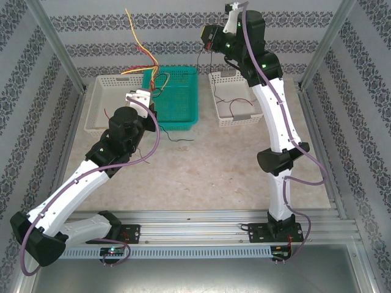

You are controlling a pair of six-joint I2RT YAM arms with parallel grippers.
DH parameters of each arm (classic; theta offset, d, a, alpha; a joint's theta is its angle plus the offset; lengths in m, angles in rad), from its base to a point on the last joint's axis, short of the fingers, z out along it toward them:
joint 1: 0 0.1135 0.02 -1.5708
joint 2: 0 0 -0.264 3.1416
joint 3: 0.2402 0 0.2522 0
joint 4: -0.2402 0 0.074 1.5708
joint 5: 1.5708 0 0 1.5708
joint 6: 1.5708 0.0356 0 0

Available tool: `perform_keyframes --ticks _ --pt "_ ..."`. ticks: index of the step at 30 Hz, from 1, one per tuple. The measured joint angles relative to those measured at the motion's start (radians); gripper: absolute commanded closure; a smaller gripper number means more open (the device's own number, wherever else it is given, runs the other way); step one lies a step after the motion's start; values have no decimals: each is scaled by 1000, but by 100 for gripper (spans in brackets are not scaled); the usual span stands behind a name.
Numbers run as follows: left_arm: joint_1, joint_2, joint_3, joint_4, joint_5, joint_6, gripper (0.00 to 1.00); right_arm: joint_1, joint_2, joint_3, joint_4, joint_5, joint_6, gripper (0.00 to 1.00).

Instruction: Untangle the cables

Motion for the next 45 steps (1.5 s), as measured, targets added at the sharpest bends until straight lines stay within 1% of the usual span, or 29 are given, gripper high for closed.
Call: perform_keyframes --ticks 6,10,21,26,31,38,39,41,45 --pt "0 0 -1 2 0 0 100 17 58 21 67 -89 36 100" --pt "0 0 -1 2 0 0 100 34 117 37 98 -118 50 100" --pt "6 0 -1 2 4 0 100 75 201 39 166 -159 54 100" --pt "6 0 -1 2 8 0 100 108 296 31 164 -167 43 100" --pt "6 0 -1 2 12 0 100 115 369 16 150 -169 39 100" --pt "6 0 -1 2 31 -4 100 115 378 -1 124 -169 39 100" --pt "6 0 -1 2 32 -5 100 115 378 -8 119 -169 35 95" --pt "6 0 -1 2 34 -5 100 115 378 -31 103 -162 27 81" --pt "6 1 -1 2 42 -13 100 116 383 -62 51 -146 4 73"
